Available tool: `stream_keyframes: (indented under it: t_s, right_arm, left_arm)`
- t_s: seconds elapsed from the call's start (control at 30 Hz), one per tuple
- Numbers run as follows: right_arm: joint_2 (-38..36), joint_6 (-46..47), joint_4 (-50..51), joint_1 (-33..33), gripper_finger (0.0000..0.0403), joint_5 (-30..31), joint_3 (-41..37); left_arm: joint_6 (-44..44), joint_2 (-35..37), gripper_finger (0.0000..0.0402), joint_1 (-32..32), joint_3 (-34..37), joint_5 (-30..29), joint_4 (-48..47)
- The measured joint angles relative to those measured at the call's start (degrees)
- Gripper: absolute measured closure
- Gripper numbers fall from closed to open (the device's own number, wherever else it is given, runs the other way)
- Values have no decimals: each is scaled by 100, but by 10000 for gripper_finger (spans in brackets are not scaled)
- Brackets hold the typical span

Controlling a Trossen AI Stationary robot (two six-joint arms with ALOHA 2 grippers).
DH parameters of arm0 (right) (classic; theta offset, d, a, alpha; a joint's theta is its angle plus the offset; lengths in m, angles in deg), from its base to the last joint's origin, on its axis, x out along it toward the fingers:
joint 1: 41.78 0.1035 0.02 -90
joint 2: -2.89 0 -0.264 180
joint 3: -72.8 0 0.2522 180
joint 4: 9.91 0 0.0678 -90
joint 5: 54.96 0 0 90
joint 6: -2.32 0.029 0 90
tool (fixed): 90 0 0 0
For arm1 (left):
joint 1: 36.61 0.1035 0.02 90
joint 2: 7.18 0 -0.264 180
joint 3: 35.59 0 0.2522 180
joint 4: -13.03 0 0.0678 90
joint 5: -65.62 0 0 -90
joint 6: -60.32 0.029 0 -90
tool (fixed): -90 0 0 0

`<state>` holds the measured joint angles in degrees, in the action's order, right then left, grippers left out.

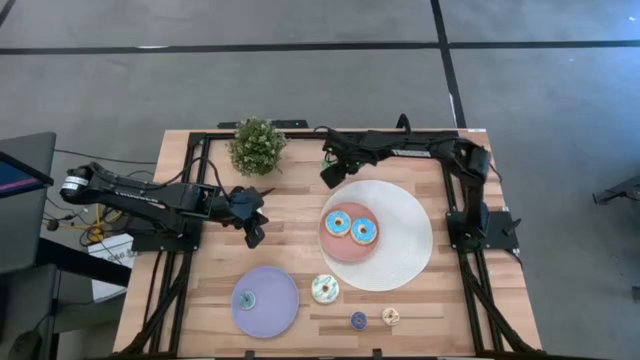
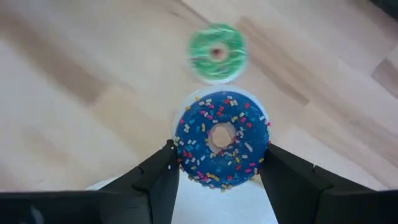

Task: Pick & Place donuts
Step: Put the small blue donut on the purple plate

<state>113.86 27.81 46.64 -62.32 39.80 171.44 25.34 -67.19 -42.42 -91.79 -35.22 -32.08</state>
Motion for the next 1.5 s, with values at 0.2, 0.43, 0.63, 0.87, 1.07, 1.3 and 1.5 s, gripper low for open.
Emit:
stream_keyframes:
  t_s: [0.2,0.43,0.63,0.87,1.07,1.3,1.5]
  right_arm:
    - [-628,401,-42,912,205,292,2]
    - [-779,1490,-645,2205,203,805,2]
    - [-526,1624,-2046,3053,202,738,-15]
    - [426,1065,-2985,3577,202,679,765]
    - [1633,743,-2653,3617,202,180,2033]
    - [2859,743,-1662,3615,202,-504,3448]
    - [3464,701,-1242,3596,206,-792,4130]
  left_arm:
    - [502,50,401,-24,4,90,-52]
    - [1385,1095,401,-120,9,-205,-188]
    - [2431,2518,402,-195,379,-88,33]
    - [2591,3897,401,-195,1354,149,411]
    - [2268,4552,402,-195,1805,149,323]
    - [2258,4697,401,-195,1836,108,163]
    - [2223,4690,401,-195,1838,106,107]
